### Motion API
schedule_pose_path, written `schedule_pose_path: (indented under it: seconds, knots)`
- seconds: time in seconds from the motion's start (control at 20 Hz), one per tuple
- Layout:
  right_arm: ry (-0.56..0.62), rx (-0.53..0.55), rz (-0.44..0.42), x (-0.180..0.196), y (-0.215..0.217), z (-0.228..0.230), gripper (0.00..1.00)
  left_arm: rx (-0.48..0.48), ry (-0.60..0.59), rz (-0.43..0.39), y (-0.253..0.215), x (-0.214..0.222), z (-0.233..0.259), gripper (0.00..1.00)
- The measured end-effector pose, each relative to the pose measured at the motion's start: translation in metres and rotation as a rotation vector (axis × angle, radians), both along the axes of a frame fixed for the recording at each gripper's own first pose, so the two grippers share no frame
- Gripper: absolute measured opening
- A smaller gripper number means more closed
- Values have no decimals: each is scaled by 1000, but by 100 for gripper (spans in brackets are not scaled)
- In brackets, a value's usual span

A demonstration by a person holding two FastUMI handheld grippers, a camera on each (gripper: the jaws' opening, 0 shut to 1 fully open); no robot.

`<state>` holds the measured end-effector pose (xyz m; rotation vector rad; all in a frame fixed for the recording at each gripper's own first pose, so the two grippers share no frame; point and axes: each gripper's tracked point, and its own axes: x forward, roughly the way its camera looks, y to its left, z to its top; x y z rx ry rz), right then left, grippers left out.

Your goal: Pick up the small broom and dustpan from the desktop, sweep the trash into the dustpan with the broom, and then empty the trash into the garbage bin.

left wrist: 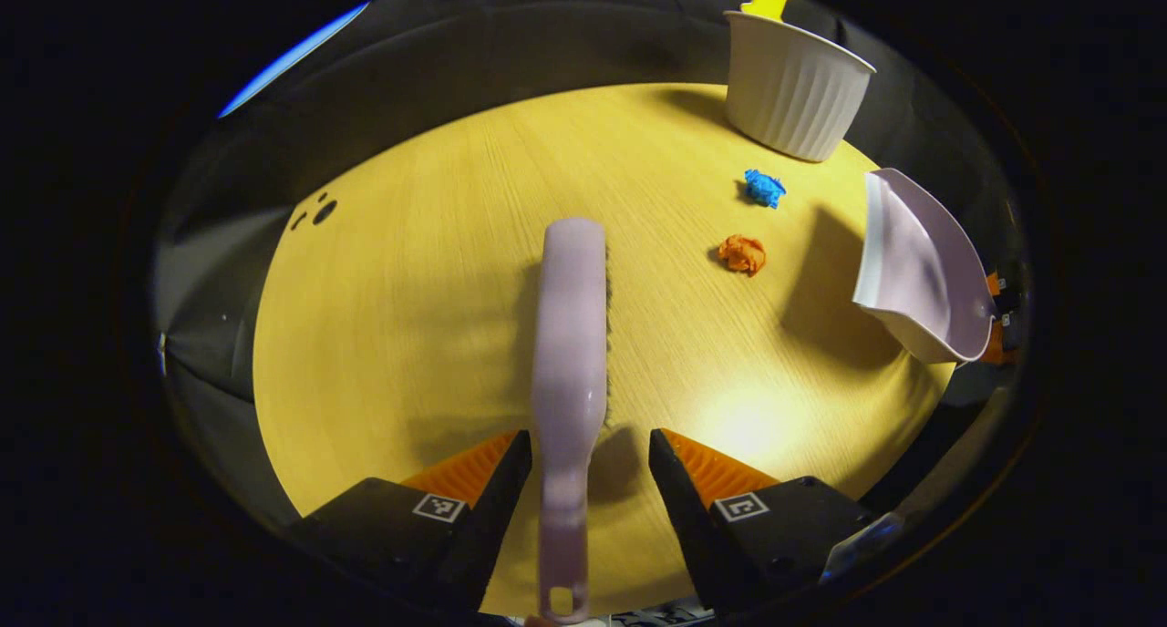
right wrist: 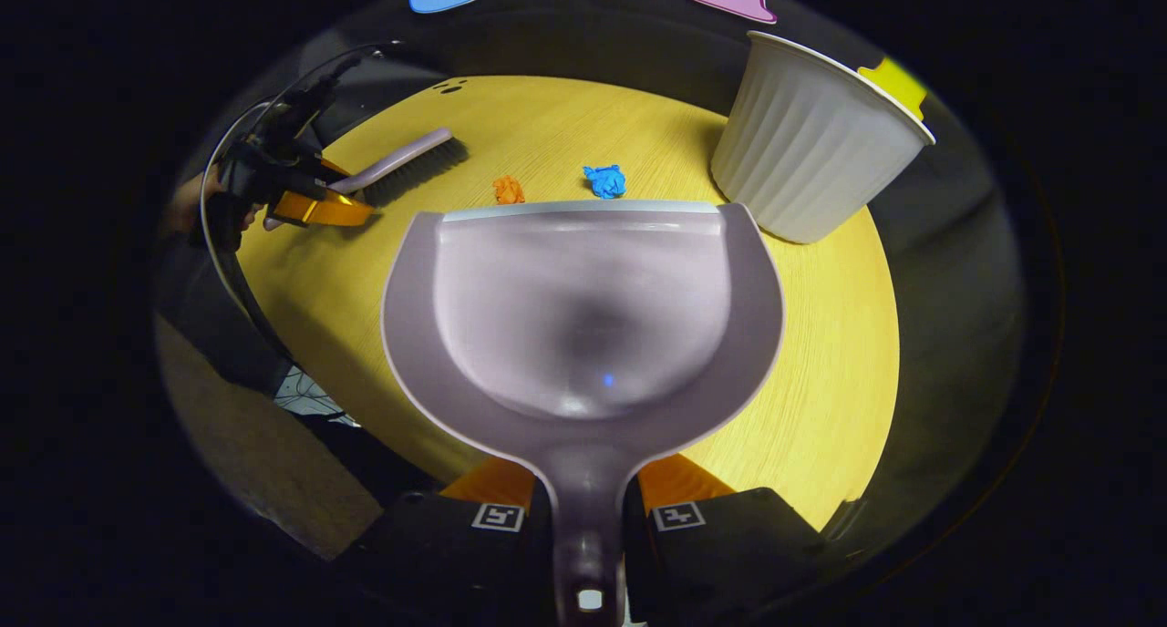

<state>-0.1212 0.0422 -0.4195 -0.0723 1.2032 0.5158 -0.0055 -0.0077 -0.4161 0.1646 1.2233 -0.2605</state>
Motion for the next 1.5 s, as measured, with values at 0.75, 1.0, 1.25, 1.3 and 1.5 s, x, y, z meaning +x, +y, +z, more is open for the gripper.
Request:
schedule_pose_path:
  seconds: [0.75, 1.0, 1.25, 1.3, 1.5]
  knots:
    - [197, -56, 180, 7, -17, -12, 36, 5, -45, -87, -40, 84, 10, 26]
    - [255, -81, 244, 11, -14, -20, 36, 11, -46, -188, -71, 119, 3, 25]
    - [274, -71, 248, 19, -11, -26, 36, -26, 26, -301, -110, 117, -10, 25]
    - [270, -70, 251, 21, -12, -28, 36, -44, 37, -325, -119, 114, -10, 26]
    - [255, -58, 256, 27, -15, -32, 36, -107, 71, -410, -153, 102, -2, 24]
